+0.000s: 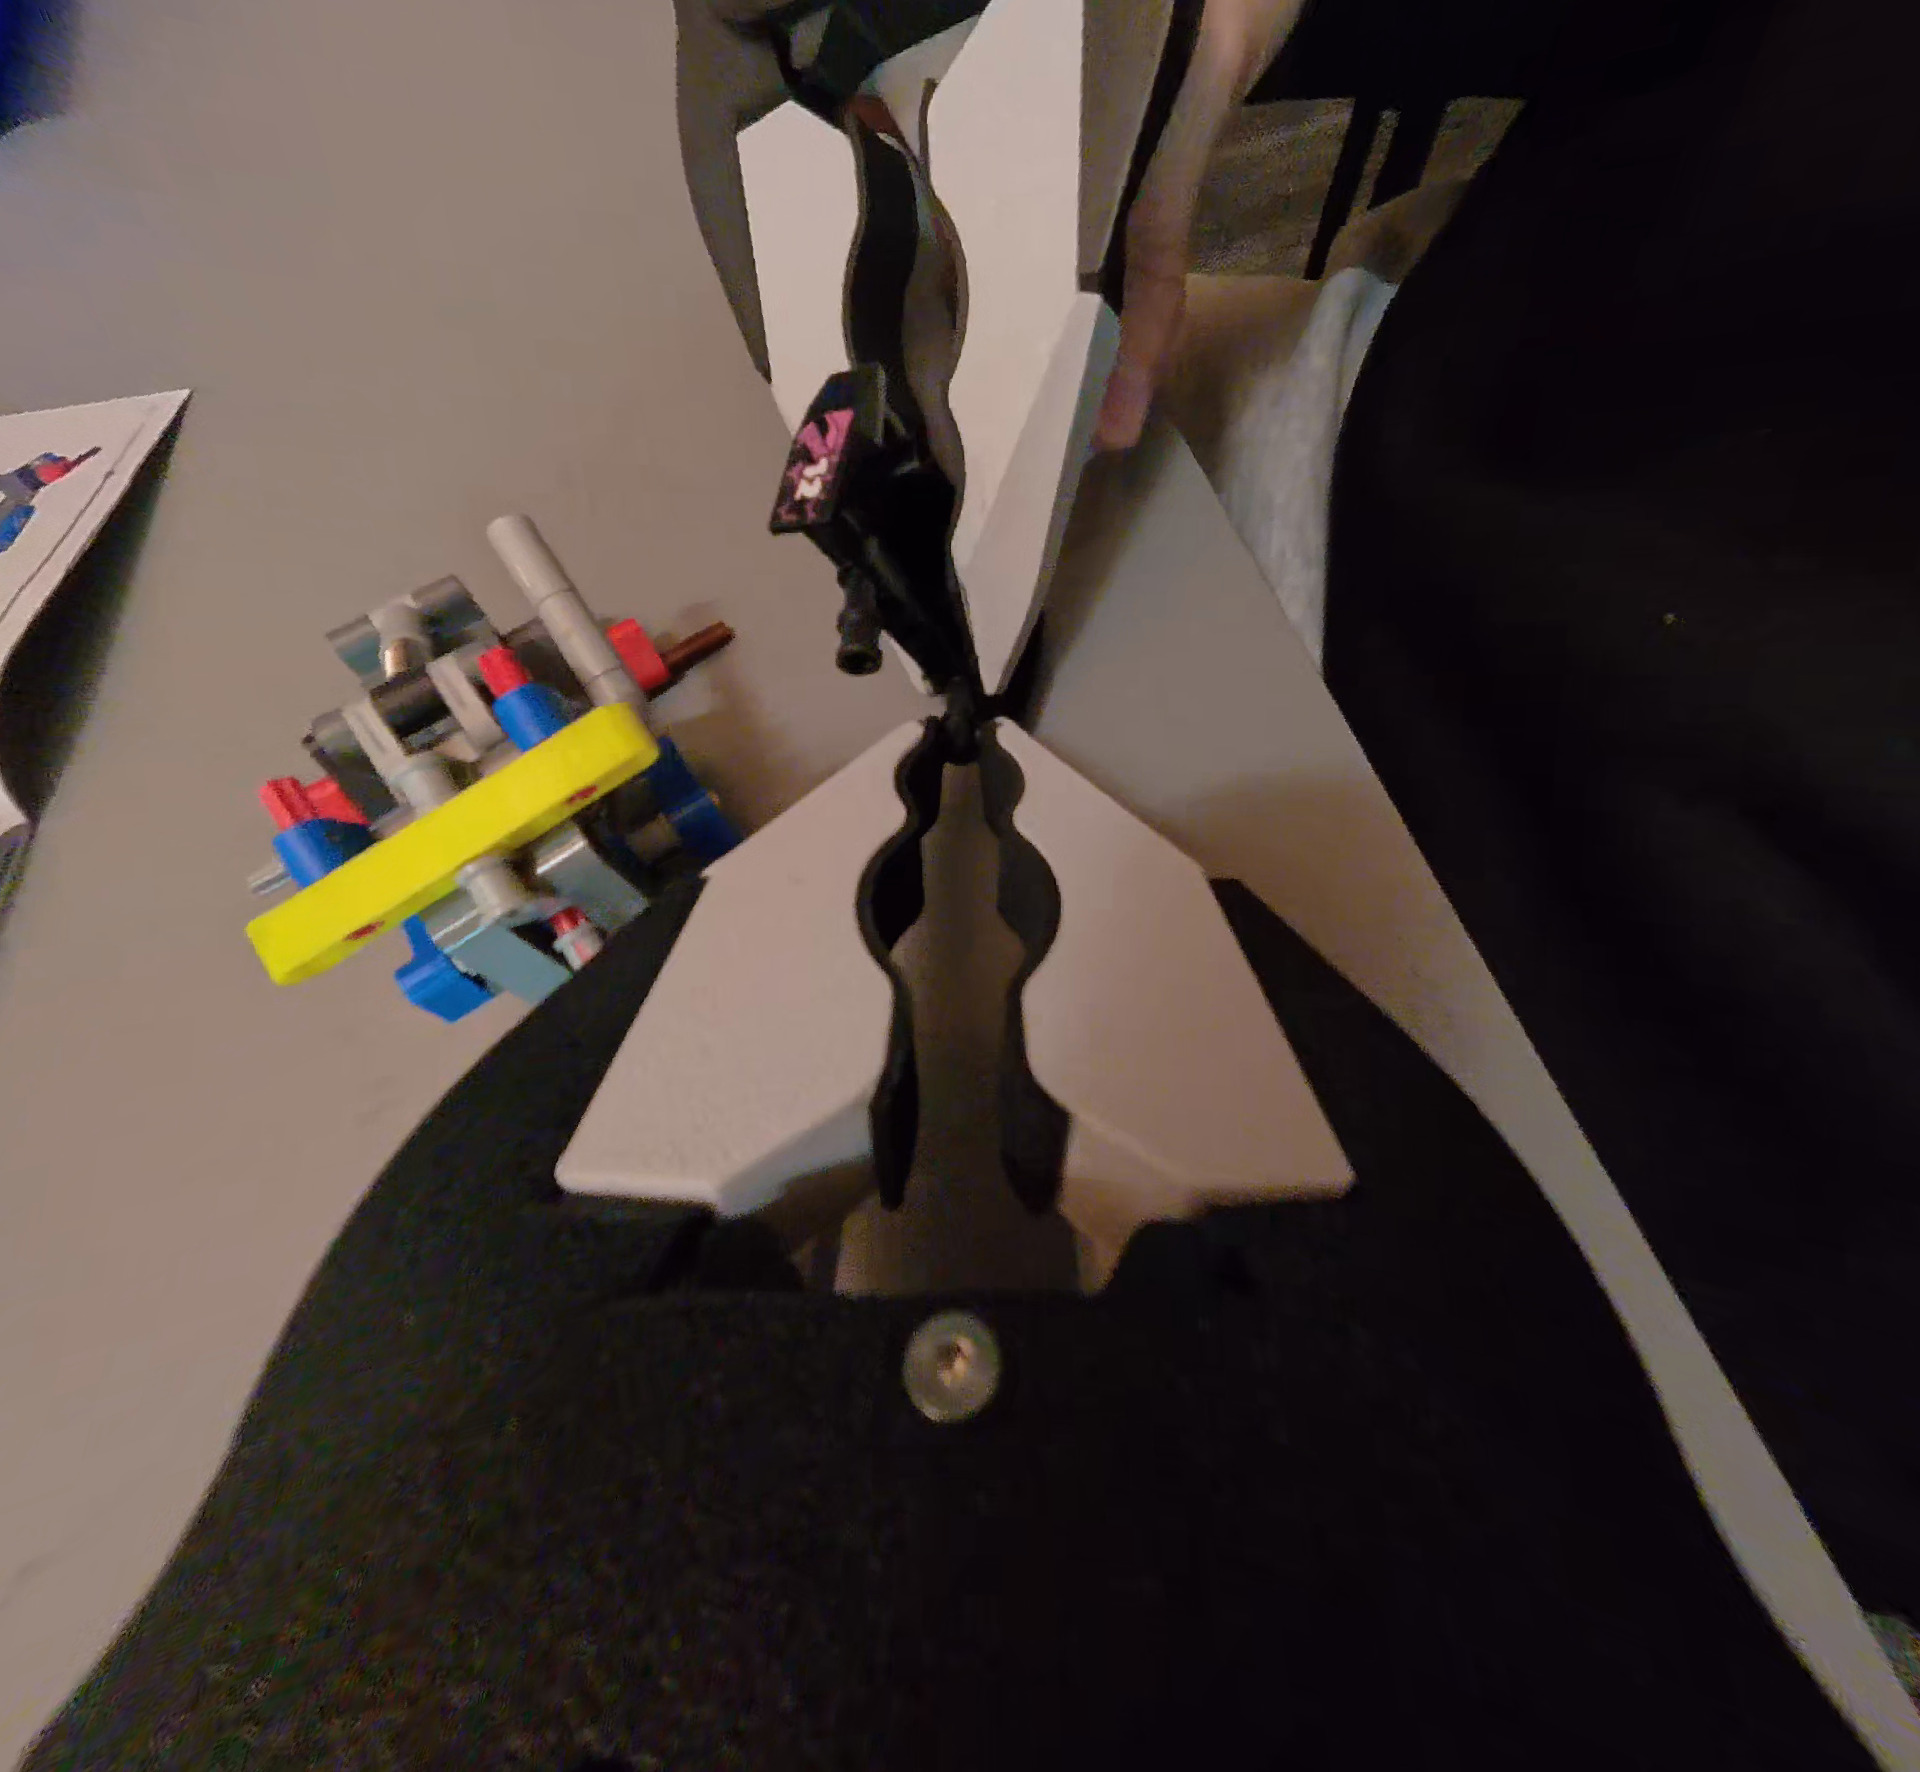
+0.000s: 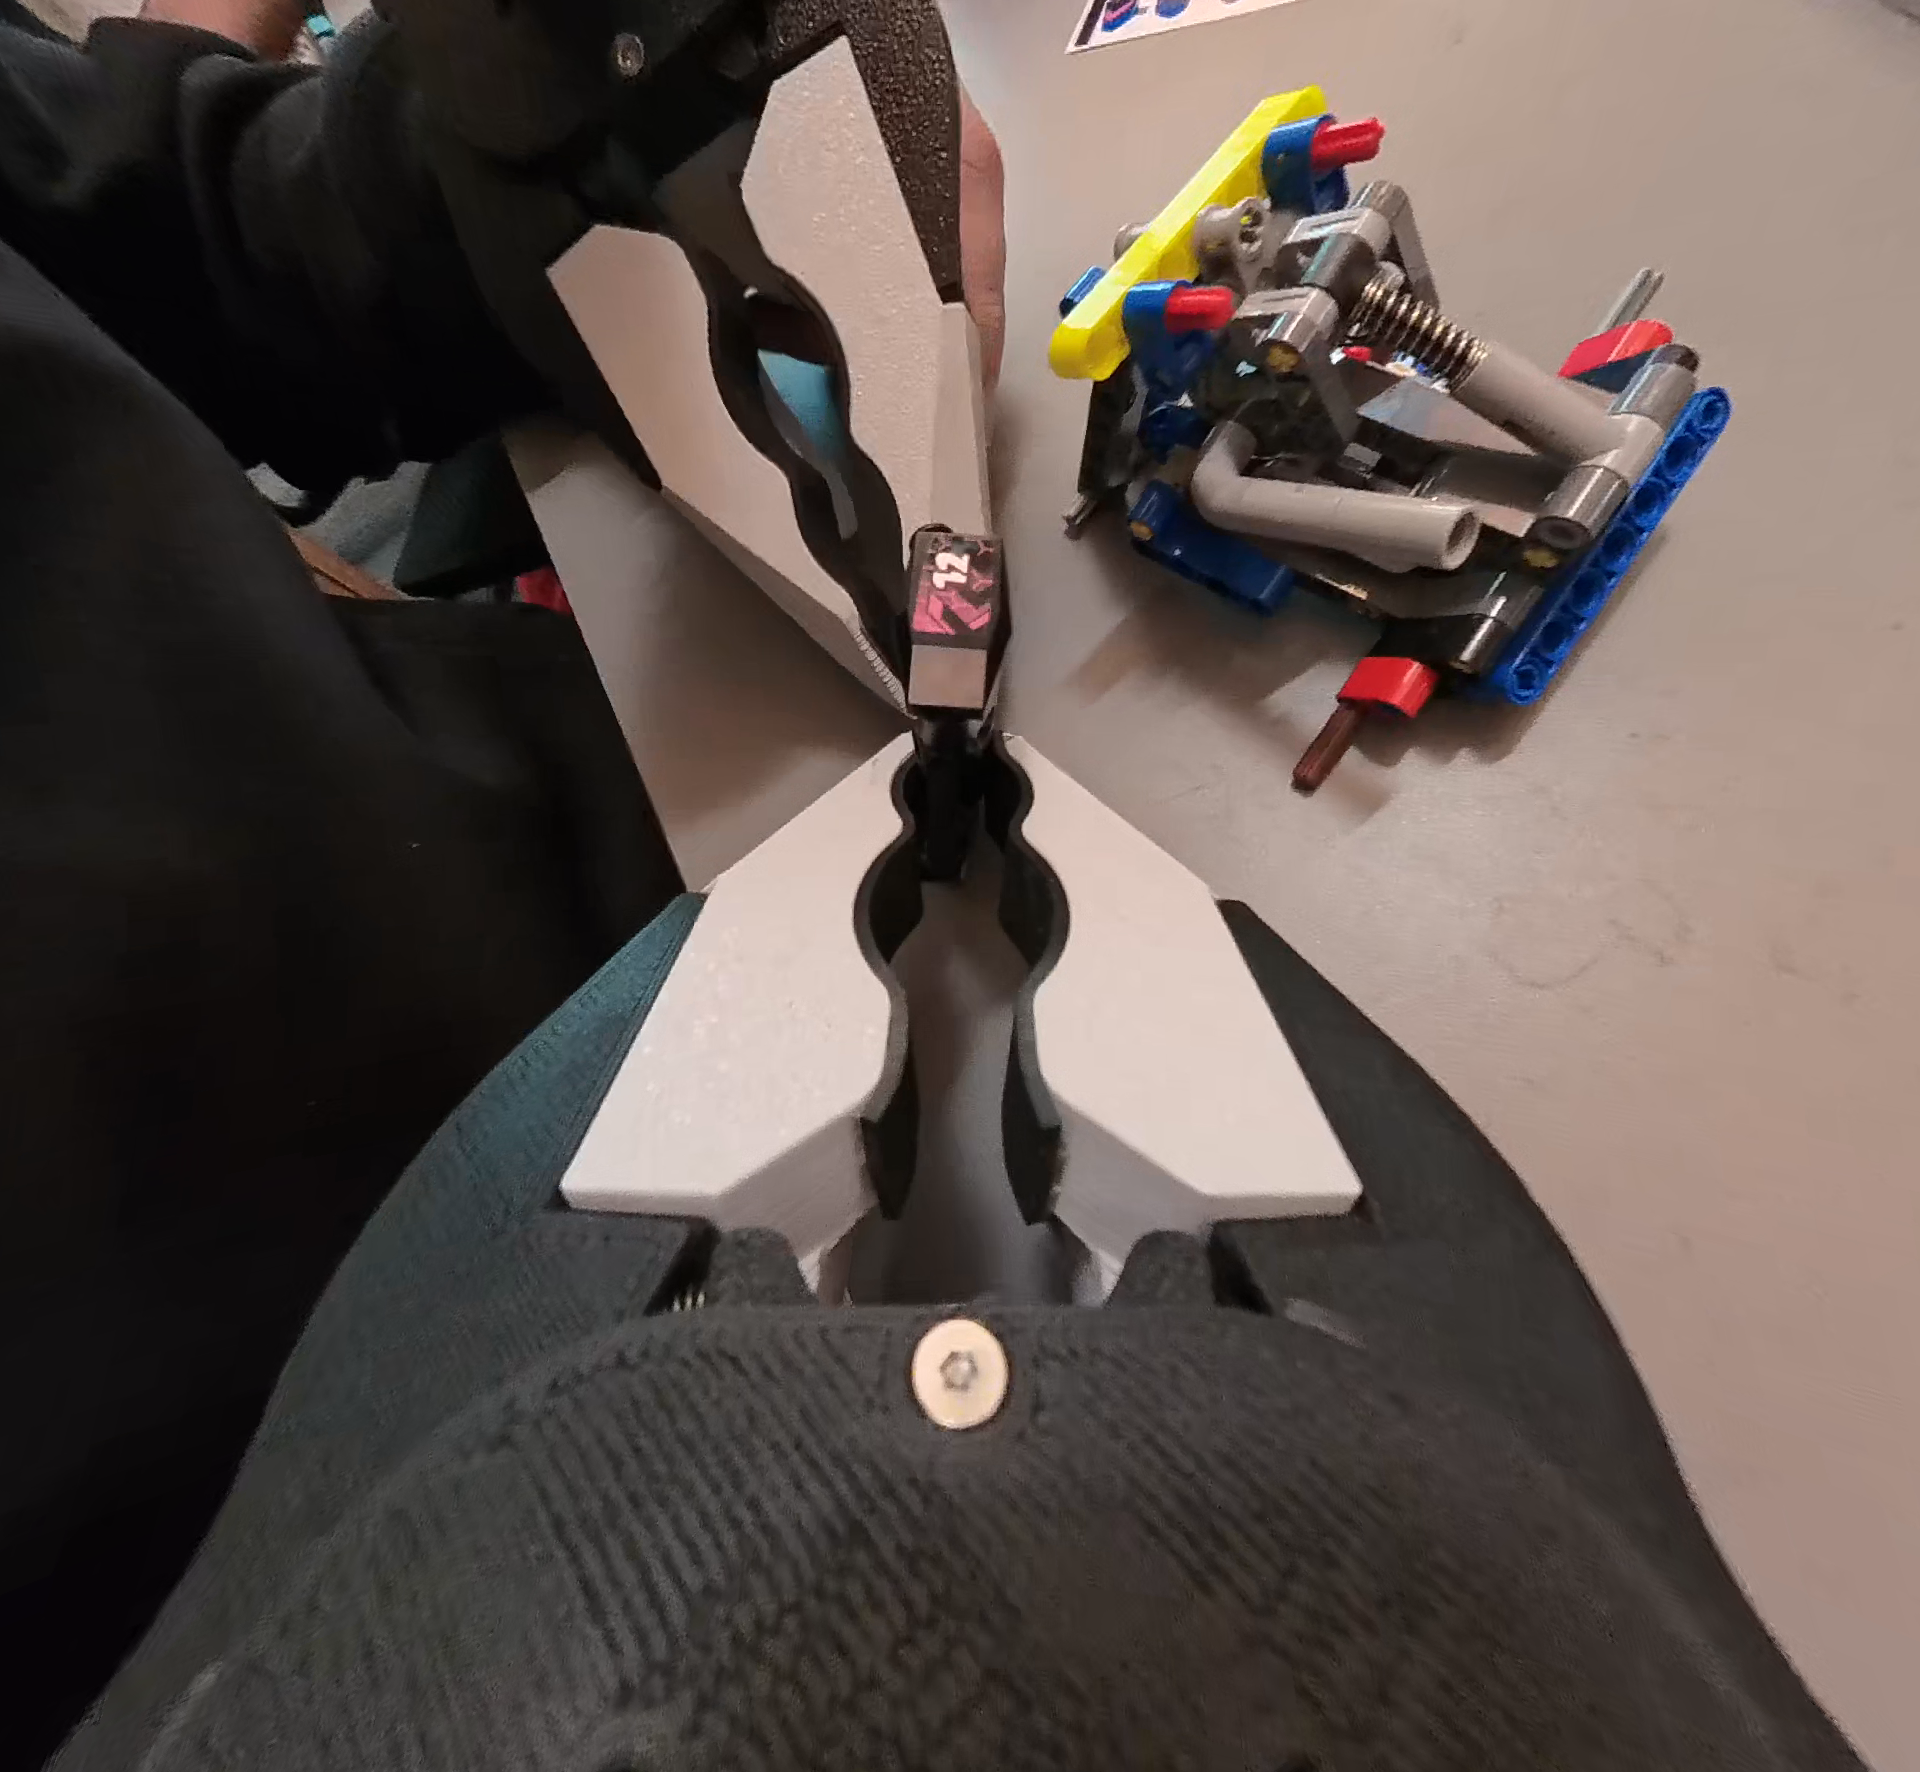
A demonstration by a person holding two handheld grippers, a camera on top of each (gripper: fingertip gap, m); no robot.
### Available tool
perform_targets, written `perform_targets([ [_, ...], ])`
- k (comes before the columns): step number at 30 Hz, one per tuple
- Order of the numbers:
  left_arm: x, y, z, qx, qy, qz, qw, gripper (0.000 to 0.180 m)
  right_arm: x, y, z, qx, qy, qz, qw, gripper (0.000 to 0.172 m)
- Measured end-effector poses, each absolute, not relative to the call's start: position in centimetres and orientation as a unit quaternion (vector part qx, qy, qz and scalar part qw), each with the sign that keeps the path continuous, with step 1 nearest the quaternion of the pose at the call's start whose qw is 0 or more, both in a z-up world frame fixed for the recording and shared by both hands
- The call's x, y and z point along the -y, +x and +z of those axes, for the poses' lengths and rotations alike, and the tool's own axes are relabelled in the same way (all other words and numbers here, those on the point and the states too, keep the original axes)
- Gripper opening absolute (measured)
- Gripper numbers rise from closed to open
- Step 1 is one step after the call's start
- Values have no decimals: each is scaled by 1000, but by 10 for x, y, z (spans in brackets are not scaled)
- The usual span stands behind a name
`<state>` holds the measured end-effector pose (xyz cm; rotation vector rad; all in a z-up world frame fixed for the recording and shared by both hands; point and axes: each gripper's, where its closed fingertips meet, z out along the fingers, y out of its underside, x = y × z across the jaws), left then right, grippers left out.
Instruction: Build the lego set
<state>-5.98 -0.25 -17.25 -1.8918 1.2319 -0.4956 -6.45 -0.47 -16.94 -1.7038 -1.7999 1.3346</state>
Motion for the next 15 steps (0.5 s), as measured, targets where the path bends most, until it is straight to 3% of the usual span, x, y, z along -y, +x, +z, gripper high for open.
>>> perform_targets([
  [4,5,-61,-171,-473,-757,-202,402,3,6,-65,-167,632,-592,472,167,7],
  [9,18,-63,-152,-416,-758,-331,379,4,10,-59,-146,607,-557,540,174,23],
  [15,31,-57,-136,-355,-742,-464,329,4,25,-51,-115,524,-535,651,124,24],
])
